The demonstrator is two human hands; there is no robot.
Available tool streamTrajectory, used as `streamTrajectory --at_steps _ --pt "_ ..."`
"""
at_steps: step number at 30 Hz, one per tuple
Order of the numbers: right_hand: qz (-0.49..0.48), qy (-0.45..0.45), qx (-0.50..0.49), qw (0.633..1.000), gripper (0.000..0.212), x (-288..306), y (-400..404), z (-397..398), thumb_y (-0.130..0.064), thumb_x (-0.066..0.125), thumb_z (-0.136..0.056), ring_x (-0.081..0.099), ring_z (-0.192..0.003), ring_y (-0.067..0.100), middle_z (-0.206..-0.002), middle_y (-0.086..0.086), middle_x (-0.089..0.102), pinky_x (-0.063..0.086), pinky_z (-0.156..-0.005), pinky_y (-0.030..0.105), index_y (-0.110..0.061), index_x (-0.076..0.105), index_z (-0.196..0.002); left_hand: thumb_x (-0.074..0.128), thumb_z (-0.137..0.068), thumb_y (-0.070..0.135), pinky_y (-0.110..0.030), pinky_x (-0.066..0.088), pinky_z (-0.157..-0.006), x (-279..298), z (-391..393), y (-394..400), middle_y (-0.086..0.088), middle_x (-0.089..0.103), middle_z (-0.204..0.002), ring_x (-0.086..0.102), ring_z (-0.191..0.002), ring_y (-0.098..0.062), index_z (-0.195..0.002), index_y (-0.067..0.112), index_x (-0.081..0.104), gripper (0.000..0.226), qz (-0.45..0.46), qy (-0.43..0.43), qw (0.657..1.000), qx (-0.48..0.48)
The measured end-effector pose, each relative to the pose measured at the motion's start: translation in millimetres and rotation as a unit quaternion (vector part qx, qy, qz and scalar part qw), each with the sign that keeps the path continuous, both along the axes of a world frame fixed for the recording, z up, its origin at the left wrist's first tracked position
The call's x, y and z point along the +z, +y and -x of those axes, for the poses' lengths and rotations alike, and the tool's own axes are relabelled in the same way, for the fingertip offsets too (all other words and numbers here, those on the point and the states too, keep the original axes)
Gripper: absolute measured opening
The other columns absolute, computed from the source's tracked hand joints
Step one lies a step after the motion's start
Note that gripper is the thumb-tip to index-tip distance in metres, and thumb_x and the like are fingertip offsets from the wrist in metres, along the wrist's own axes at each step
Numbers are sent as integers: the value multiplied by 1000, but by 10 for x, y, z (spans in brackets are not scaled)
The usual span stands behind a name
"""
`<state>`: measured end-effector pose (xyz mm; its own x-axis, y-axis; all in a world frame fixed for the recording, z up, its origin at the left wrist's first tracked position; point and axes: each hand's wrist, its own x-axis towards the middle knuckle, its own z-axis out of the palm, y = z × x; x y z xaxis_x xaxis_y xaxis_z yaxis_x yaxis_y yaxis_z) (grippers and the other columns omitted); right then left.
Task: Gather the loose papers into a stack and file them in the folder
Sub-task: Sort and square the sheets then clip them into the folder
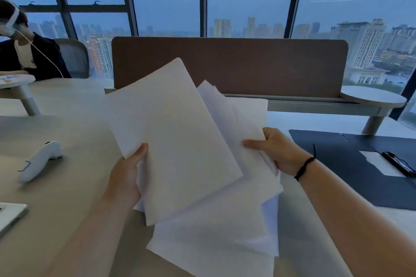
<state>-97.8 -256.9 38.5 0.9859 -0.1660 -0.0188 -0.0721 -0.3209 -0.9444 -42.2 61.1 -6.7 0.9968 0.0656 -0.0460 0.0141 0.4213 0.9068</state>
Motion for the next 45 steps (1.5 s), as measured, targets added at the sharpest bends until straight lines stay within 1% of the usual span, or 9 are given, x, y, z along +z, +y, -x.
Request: streamTrajectory --at_steps 10,14,19,24,28,32,37,41,45 --pt "-2 -76 -9 997 31 226 103 594 -42 53 -101 71 -97 24 -105 6 74 57 -97 46 -16 68 -103 68 -88 15 -25 57 -56 346 365 -421 5 80 -78 76 -75 -16 -88 15 75 7 -111 -100 987 -56" --pt "-4 -73 26 997 90 382 121 690 -84 48 -77 62 -119 30 -128 16 63 47 -109 51 -9 57 -125 68 -90 13 -20 58 -56 656 476 -439 14 78 -73 74 -68 -6 -86 20 72 9 -113 -196 974 13" --pt "94 -63 26 993 52 258 256 750 -63 57 -86 48 -77 10 -87 -3 47 48 -77 28 -13 45 -90 67 -91 13 -27 59 -69 934 622 -519 19 77 -82 73 -78 -3 -92 26 71 14 -107 -288 949 67" --pt "-88 -147 -31 985 76 240 203 771 -64 84 -60 76 -100 22 -109 7 78 61 -91 48 -11 69 -112 70 -88 5 -44 53 -95 942 610 -495 3 61 -136 63 -121 -21 -146 32 39 72 -133 -371 919 16" --pt "-128 -183 -35 974 22 322 212 791 -24 80 -82 79 -92 18 -97 -3 83 65 -82 36 -19 75 -102 83 -75 30 -43 61 -77 724 600 -523 2 76 -109 74 -98 -24 -120 30 64 49 -186 -273 943 -40" --pt "-116 -197 -19 973 26 444 302 783 -19 85 -76 79 -90 17 -98 0 82 65 -79 35 -23 75 -100 88 -64 30 -38 62 -71 712 597 -570 4 79 -93 76 -88 -23 -90 31 77 29 -168 -235 956 -51" --pt "-155 -259 -2 953 70 739 206 843 -36 86 -59 77 -98 20 -107 -2 79 64 -78 40 -18 62 -123 85 -55 57 -50 59 -84 946 576 -442 0 74 -110 70 -103 -28 -118 27 66 73 -171 -271 944 -78" --pt "-138 -274 8 952 73 931 303 796 -37 88 -55 76 -99 18 -112 3 75 64 -80 37 -20 59 -120 81 -56 61 -43 61 -79 1144 607 -551 12 74 -98 71 -99 -20 -99 48 67 47 -169 -289 936 -106" --pt "-150 -274 -8 950 73 869 256 754 -35 86 -59 76 -101 20 -114 4 76 64 -79 36 -16 58 -124 70 -68 47 -45 58 -85 1224 604 -606 6 71 -103 67 -101 -24 -102 35 64 37 -161 -259 950 -71"
